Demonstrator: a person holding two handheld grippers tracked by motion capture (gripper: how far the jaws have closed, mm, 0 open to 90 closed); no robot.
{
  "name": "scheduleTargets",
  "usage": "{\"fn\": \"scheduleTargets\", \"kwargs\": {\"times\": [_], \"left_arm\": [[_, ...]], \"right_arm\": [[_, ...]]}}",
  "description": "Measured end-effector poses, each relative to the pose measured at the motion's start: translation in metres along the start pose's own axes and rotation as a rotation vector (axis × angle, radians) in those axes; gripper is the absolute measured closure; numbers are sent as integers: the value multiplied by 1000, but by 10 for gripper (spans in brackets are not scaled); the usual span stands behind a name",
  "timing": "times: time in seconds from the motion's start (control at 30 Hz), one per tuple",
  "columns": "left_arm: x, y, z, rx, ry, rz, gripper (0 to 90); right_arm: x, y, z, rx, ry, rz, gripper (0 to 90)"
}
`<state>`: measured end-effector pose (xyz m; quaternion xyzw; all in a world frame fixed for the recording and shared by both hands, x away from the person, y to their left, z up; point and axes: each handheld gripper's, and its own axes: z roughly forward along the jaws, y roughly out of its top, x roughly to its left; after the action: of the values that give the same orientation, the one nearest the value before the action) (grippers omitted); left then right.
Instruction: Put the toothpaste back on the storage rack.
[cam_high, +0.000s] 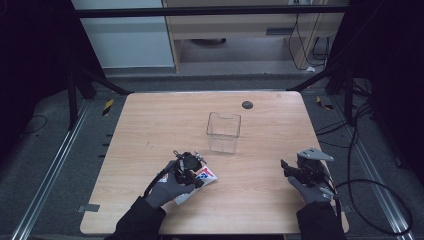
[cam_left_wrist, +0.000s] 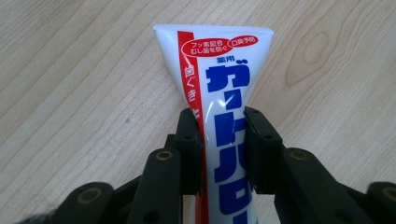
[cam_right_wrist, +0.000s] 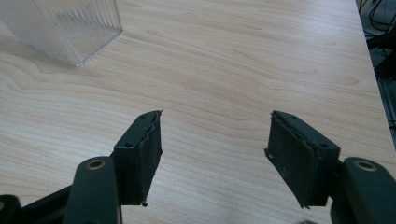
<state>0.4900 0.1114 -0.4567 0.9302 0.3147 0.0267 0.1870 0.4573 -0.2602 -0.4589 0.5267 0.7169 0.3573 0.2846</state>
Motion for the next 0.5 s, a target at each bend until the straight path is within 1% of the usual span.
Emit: {"fn": "scheduleTargets", "kwargs": {"times": [0.07, 0.13, 0.17, 0.2, 0.23, 0.27, 0.33, 0.37, 0.4, 0.47, 0.5], "left_arm": [[0, -1, -2, 7, -1, 4, 712], [1, -2, -6, -3, -3, 3, 717], [1, -2, -9, -16, -3, 2, 720], [1, -2, -9, -16, -3, 2, 721], [1, -3, -13, -30, -6, 0, 721], [1, -3, -22, -62, -3, -3, 723], [1, -4, -32, -93, -5, -4, 724], [1, -4, -32, -93, -5, -4, 724], [0, -5, -42, -130, 2, -6, 726], [0, -5, -49, -153, 6, -4, 727], [0, -5, -49, -153, 6, -4, 728]], "right_arm": [[-1, 0, 0, 0, -1, -1, 350], [-1, 0, 0, 1, -2, 1, 350], [-1, 0, 0, 0, -2, 3, 351], [-1, 0, -1, 1, 0, 5, 351], [-1, 0, -1, 1, 0, 5, 351], [-1, 0, -1, 1, 1, 5, 351], [-1, 0, -1, 0, -1, 3, 351], [-1, 0, -1, 1, -2, 2, 351], [-1, 0, -1, 0, -2, 2, 351], [-1, 0, -1, 1, 0, 8, 350], [-1, 0, -1, 1, 0, 8, 350]]}}
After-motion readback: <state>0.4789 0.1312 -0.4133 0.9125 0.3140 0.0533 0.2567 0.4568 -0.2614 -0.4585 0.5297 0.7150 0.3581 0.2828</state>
